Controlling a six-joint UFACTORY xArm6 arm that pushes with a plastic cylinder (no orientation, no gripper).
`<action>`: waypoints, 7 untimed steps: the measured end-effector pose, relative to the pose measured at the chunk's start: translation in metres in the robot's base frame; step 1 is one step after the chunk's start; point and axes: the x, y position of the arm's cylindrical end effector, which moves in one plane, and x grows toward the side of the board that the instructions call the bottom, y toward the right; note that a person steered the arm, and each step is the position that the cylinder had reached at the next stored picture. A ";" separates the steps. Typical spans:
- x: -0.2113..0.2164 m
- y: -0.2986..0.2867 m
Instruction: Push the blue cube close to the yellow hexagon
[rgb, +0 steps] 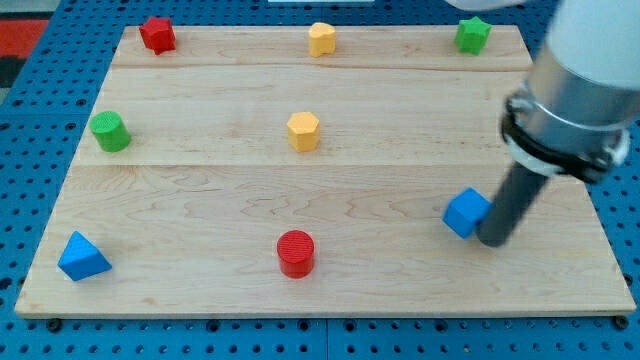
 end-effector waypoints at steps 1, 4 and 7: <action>-0.032 -0.047; -0.051 0.003; -0.083 -0.071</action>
